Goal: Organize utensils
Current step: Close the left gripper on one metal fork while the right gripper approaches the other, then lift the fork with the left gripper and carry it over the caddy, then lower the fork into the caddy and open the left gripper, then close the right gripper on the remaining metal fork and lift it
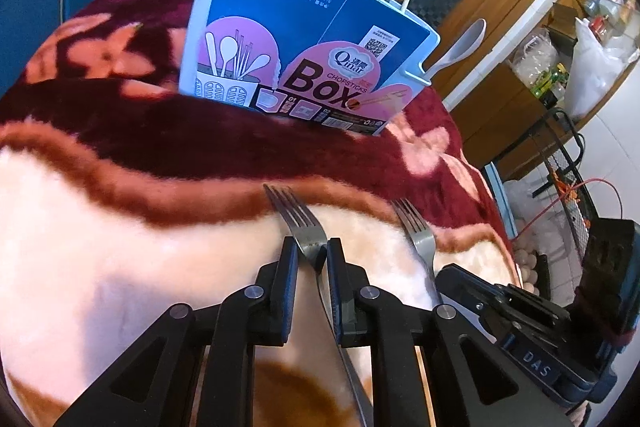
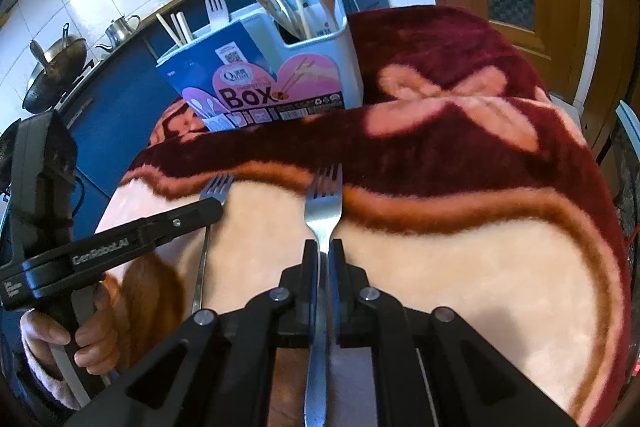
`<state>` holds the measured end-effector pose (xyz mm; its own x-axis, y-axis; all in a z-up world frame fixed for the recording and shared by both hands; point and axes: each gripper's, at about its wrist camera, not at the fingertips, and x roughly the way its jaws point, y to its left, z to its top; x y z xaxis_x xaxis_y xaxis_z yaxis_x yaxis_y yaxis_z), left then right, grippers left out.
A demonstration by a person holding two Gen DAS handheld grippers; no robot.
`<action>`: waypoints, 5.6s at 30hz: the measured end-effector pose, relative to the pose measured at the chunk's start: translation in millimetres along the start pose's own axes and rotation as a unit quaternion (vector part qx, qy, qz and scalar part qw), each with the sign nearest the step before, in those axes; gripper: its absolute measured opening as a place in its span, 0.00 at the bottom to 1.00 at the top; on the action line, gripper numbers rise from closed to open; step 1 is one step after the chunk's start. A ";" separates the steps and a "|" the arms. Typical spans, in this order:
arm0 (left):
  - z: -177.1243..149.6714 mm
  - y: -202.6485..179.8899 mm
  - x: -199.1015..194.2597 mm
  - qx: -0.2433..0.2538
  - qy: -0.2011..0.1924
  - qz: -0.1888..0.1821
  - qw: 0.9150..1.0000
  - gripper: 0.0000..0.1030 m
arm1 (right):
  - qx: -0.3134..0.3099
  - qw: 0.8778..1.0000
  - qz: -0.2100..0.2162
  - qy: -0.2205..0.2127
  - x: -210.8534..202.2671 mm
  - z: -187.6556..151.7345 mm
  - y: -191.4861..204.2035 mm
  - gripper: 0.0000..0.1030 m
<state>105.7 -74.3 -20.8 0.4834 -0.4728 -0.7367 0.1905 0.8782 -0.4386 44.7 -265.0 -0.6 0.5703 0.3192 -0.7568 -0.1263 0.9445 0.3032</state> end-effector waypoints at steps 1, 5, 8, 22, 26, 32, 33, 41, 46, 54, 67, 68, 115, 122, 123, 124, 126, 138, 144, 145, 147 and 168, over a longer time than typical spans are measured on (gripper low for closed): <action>0.5 -0.1 1.5 -0.001 0.001 0.000 1.000 0.14 | 0.000 1.000 0.000 -0.001 -0.2 0.6 -0.7 0.07; 3.9 0.0 5.4 -0.007 0.001 -0.002 1.000 0.12 | 0.003 1.000 -0.001 -0.001 1.4 4.2 -5.5 0.10; 3.1 1.4 2.8 -0.007 -0.001 -0.003 1.000 0.06 | 0.003 1.000 0.004 0.004 5.6 7.2 -7.9 0.11; 6.7 -13.2 -35.4 0.068 -0.053 0.019 0.996 0.04 | 0.012 0.998 0.051 0.043 26.8 28.4 -11.1 0.21; 7.3 -16.5 -46.6 0.083 -0.065 0.022 0.994 0.04 | 0.037 0.994 0.085 0.059 31.2 34.2 -18.0 0.21; 10.9 -10.3 -62.2 0.078 -0.083 0.025 0.993 0.03 | 0.038 0.994 0.093 0.053 25.1 35.2 -17.4 0.03; 11.2 -10.8 -63.7 0.078 -0.086 0.025 0.993 0.03 | 0.041 0.994 0.096 0.044 21.6 34.3 -17.1 0.03; 13.6 -19.3 -93.8 0.096 -0.138 0.037 0.985 0.02 | 0.030 0.993 0.099 -0.055 -17.8 29.5 -0.4 0.03; 20.7 -25.0 -114.9 0.101 -0.177 0.042 0.978 0.01 | 0.004 0.990 0.069 -0.123 -44.8 30.3 17.5 0.03; 49.0 -30.5 -142.7 0.113 -0.225 0.065 0.966 0.01 | -0.007 0.977 0.051 -0.206 -70.6 44.6 32.4 0.03; 117.0 -52.3 -192.1 0.125 -0.312 0.083 0.938 0.01 | -0.022 0.968 0.049 -0.245 -80.0 62.7 39.2 0.03; 121.8 -52.8 -191.8 0.125 -0.315 0.085 0.937 0.01 | -0.023 0.967 0.048 -0.248 -81.0 64.8 39.5 0.03; 140.0 -2.6 -57.4 0.108 -0.241 0.090 0.960 0.02 | -0.074 0.916 -0.042 -0.393 -20.3 155.0 47.5 0.03; 139.6 -2.6 -55.7 0.112 -0.235 0.086 0.962 0.02 | -0.082 0.920 -0.040 -0.382 -22.5 162.2 48.1 0.03; 139.2 -3.7 -55.1 0.116 -0.232 0.081 0.962 0.03 | -0.079 0.924 -0.035 -0.372 -23.1 160.7 45.1 0.03; 138.9 -5.2 -54.4 0.120 -0.229 0.078 0.963 0.03 | -0.077 0.927 -0.032 -0.366 -23.4 159.6 43.2 0.03; 137.9 -8.3 -53.7 0.125 -0.224 0.075 0.964 0.04 | -0.072 0.934 -0.024 -0.348 -25.1 156.2 37.1 0.03; 125.2 -24.2 -87.2 0.128 -0.232 0.069 0.962 0.31 | -0.073 0.961 -0.002 -0.268 -45.6 128.3 22.5 0.15; 108.6 -27.8 -109.5 0.128 -0.230 0.070 0.962 0.32 | -0.094 0.971 -0.009 -0.221 -42.3 113.0 20.3 0.18; 105.6 -27.9 -111.7 0.129 -0.229 0.072 0.962 0.32 | -0.095 0.973 -0.007 -0.211 -40.2 110.9 19.3 0.19; 98.4 -28.6 -116.7 0.130 -0.226 0.075 0.962 0.32 | -0.093 0.980 0.000 -0.178 -31.8 107.0 14.7 0.22; 53.8 -8.3 -118.8 0.110 -0.176 0.099 0.973 0.32 | -0.114 0.991 -0.049 0.055 30.5 67.0 -10.2 0.23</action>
<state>92.7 -21.6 98.1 0.7849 -0.2720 -0.5567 0.2228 0.9623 -0.1562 117.8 -270.1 11.9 0.4992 0.2207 -0.8379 -0.2630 0.9600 0.0961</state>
